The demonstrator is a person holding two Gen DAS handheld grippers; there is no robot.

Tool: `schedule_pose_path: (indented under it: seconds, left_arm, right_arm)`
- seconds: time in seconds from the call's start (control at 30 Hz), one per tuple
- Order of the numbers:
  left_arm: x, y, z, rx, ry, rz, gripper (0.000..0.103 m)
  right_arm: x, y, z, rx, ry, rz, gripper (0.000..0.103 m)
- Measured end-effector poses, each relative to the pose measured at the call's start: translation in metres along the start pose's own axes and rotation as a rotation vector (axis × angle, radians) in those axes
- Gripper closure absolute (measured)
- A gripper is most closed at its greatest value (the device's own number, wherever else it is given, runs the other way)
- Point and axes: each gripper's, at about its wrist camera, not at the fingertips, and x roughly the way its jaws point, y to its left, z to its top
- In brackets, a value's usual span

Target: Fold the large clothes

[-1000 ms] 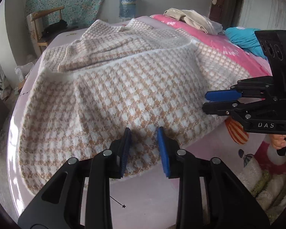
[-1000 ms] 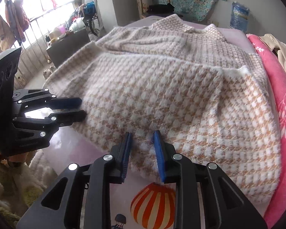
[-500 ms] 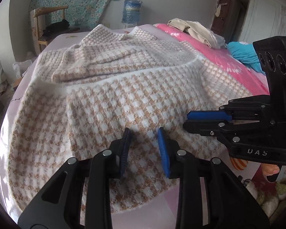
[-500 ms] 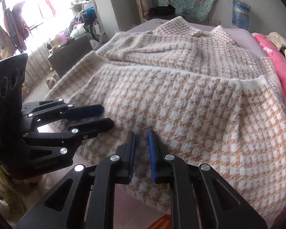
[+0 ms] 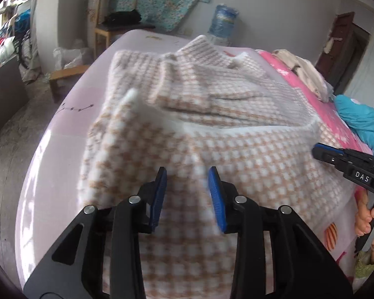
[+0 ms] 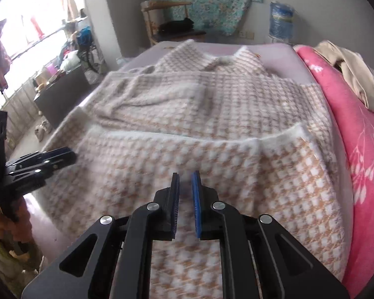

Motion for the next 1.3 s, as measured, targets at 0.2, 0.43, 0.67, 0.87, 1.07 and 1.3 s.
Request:
schedule_pose_path:
  seconds: [0.2,0.43,0.67,0.87,1.07,1.3]
  left_arm:
    - [-0.013,0.016,0.012,-0.061,-0.014,-0.073,0.068]
    - [-0.011,0.025,0.009,-0.022,0.007,-0.004,0.057]
    - [-0.059,-0.025,-0.005,0.166,-0.072,-0.06,0.034]
    - [-0.018,-0.045,-0.046,0.23,0.115,0.037,0.028]
    - [-0.02,-0.038,-0.046,0.197,0.107,0.03,0.023]
    - [-0.015,-0.04,-0.044,0.183,0.12,0.046,0.018]
  right_arm:
    - [0.003,-0.043,-0.003,0.164,0.039,0.03,0.093]
    - [-0.007,-0.095,-0.025,0.251,0.058,-0.102,0.083]
    - [-0.06,-0.023,-0.038,0.033,-0.003,0.0,0.057]
    - [-0.036,0.023,-0.08,-0.101,0.08,0.018,0.056]
    - [-0.072,-0.007,-0.081,0.035,-0.013,-0.008,0.056]
    - [-0.067,-0.047,-0.097,0.162,0.021,-0.108,0.056]
